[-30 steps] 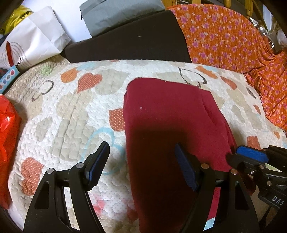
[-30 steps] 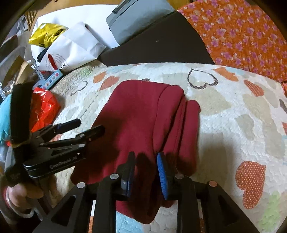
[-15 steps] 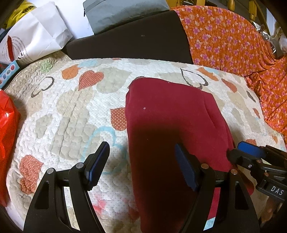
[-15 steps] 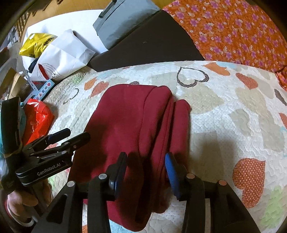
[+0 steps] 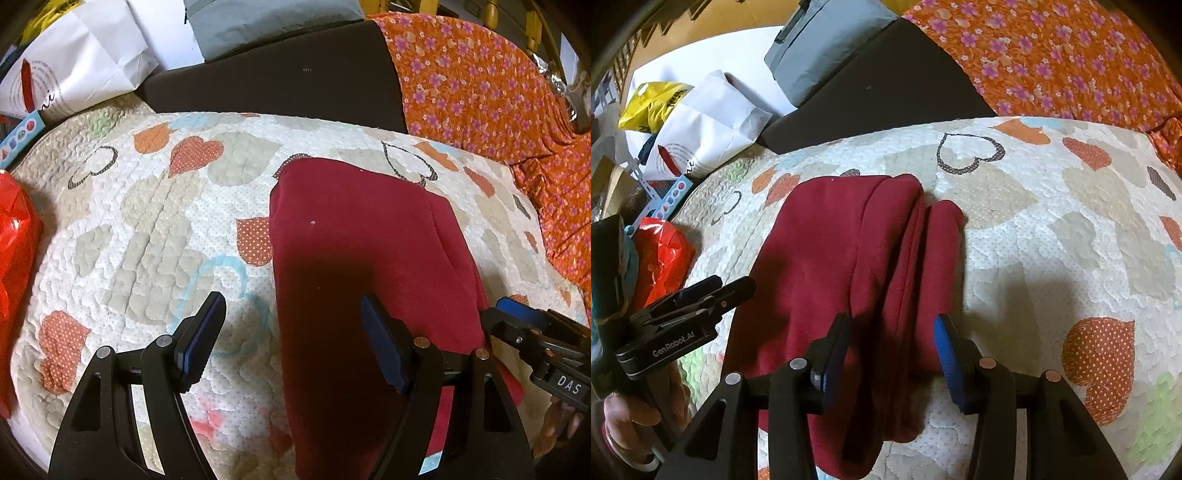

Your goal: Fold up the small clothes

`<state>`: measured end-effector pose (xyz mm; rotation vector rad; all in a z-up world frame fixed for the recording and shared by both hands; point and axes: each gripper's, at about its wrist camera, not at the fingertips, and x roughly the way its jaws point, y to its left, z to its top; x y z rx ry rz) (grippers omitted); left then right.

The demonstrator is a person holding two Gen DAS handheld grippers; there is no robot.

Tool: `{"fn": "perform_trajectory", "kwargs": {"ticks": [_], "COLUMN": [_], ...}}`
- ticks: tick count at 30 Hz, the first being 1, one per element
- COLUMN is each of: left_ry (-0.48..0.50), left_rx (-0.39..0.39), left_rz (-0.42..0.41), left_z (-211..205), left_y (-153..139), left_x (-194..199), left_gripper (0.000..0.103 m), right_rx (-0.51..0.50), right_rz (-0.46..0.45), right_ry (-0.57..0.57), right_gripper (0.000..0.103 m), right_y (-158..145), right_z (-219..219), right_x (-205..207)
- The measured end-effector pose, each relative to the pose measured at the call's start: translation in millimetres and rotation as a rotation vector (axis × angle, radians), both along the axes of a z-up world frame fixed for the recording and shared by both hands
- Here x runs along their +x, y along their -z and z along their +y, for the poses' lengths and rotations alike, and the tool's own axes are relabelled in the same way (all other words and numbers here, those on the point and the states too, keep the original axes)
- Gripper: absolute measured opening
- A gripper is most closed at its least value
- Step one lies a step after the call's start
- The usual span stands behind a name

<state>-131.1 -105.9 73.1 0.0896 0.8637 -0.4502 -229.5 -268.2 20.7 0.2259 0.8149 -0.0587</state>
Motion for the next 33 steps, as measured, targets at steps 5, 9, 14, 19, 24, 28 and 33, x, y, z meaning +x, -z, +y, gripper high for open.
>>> {"fn": "perform_trajectory", "kwargs": {"ticks": [5,9,14,19,24,28,33], "left_ry": [0.018,0.010,0.011,0.018,0.031,0.038,0.054], "left_rx": [0.046,0.072,0.088,0.103,0.112,0.105,0.099], "left_rz": [-0.019,-0.031,-0.044,-0.089,-0.120,-0.148,-0.187], "left_z": [-5.6,-6.1,-7.2,-9.6,-12.6,-14.2,-16.3], "left_y": [1.4,0.2,-1.4,-6.5,-9.2,-13.2,-17.1], "left_x": [-2.4,-2.3,-3.4,-8.0,-11.4,-14.8,-18.9], "left_gripper": [0.075,0.075,0.075,0.075,0.075,0.075,0.075], "right_rx": [-0.003,-0.004,-0.005,-0.005,-0.002,-0.004,-0.004], "right_rz": [-0.008,-0.007,-0.010,-0.018,-0.019,-0.016,-0.011], "right_ry": [-0.011,-0.019,-0.023,-0.023,-0.023,-0.020,-0.018], "right_gripper": [0.046,0.046,0.046,0.046,0.046,0.046,0.046], "right_y": [-1.7,-1.7,-2.6,-4.5,-4.8,-4.5,-3.2], "right_z": [3.3,5.1,7.6,7.7,7.0,8.4,9.3], "right_x": [-0.2,-0.3,-1.9,-3.7,-4.0,-4.5,-4.0]}}
